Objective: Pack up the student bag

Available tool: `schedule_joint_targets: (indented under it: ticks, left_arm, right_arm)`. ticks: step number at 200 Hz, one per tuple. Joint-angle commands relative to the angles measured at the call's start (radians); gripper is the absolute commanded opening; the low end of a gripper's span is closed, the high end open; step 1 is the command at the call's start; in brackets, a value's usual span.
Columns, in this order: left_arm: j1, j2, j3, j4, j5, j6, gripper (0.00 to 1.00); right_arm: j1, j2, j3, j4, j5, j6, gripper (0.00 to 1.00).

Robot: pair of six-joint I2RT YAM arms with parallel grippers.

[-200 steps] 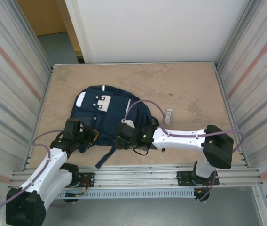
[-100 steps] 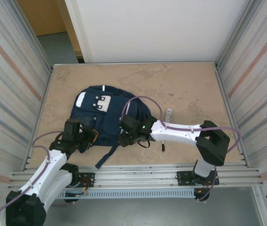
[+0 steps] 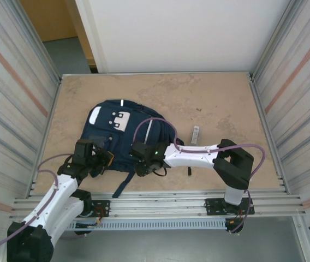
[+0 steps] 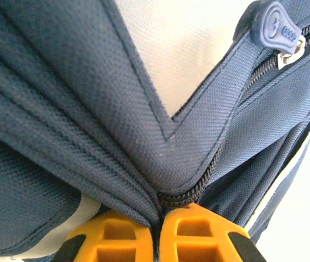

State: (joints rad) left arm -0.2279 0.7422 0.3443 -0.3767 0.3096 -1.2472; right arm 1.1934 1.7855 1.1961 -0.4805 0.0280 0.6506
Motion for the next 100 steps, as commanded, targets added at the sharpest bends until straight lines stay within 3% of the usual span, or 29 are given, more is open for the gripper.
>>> schedule_joint_targets:
  ticks: [1,40,72,100]
  left_arm:
    - [0.004,-0.009,-0.019,-0.016,0.045,-0.021,0.0]
    - [0.003,-0.007,-0.012,-0.019,0.007,-0.004,0.0]
    - [0.016,0.019,0.047,-0.092,-0.089,0.098,0.0]
    - [0.051,0.073,0.1,-0.117,-0.11,0.192,0.0]
  right_arm:
    - [0.03,0.007,0.01,0.045,0.02,0.066,0.23]
    - [0.008,-0.016,-0.019,0.038,0.041,0.096,0.11]
    - [-0.074,-0.106,-0.074,0.061,-0.092,0.084,0.05]
    - [-0.147,-0.19,-0.122,0.046,-0.131,0.032,0.04]
